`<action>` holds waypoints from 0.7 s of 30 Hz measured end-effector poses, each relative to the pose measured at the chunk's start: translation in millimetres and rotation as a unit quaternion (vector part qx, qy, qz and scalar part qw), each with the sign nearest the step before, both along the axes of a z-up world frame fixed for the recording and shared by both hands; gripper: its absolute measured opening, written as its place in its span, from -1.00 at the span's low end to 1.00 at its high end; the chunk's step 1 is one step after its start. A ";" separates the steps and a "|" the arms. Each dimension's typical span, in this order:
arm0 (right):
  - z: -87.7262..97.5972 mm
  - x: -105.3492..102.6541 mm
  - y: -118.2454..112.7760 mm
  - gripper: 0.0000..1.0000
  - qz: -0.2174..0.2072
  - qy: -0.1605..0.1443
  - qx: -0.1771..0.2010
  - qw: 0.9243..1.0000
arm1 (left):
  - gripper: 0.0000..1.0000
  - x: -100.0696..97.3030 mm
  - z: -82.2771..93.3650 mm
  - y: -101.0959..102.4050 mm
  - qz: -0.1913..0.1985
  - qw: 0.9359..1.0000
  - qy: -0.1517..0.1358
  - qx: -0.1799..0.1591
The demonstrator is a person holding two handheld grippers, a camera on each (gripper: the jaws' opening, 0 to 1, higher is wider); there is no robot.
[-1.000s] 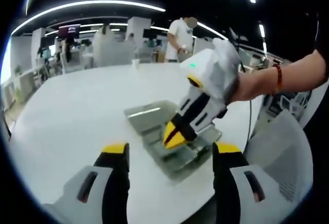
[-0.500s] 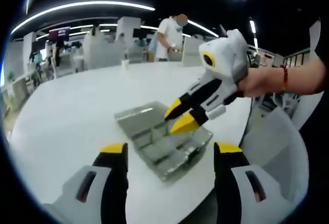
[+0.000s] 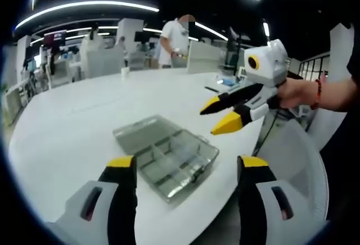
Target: Insert the divider into the dual guide fixture by aligning both edges with the guide slots and pushing it downward to the bottom, including one-sided entry, uneven engagement, binding, and posture correction.
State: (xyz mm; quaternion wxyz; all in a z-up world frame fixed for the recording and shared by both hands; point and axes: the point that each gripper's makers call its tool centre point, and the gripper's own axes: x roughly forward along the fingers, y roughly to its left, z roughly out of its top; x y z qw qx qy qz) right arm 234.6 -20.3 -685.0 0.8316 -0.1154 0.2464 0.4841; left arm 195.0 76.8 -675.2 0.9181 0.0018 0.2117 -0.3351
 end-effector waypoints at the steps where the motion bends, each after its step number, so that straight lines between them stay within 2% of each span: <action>1: 0.6 -0.6 -1.7 -0.19 -0.002 0.000 0.002 1.000 | 0.48 -0.9 0.6 -0.2 -0.002 1.000 0.000 -0.001; 3: 3.0 -4.4 -11.4 -0.13 -0.010 0.002 0.008 1.000 | 0.60 -2.9 2.0 1.6 -0.004 1.000 -0.004 -0.001; 10: 1.3 -11.7 -40.1 0.11 -0.035 0.015 0.019 0.999 | 0.71 -12.0 5.8 12.5 0.000 1.000 -0.005 -0.009; 15: 1.7 -17.4 -49.4 0.42 -0.041 0.018 0.033 0.998 | 0.78 -22.0 6.5 21.3 0.003 1.000 -0.002 0.001; 16: 0.0 -18.8 -51.6 0.44 -0.043 0.018 0.030 0.998 | 0.79 -22.4 7.1 22.2 0.004 1.000 -0.002 0.000; 17: -1.2 -19.7 -55.4 0.44 -0.041 0.006 0.026 0.999 | 0.79 -23.6 8.4 24.4 0.008 1.000 -0.001 -0.003; 21: -4.9 -22.8 -61.9 0.60 -0.046 0.015 0.026 0.998 | 0.82 -26.8 9.6 31.4 0.015 1.000 -0.001 0.003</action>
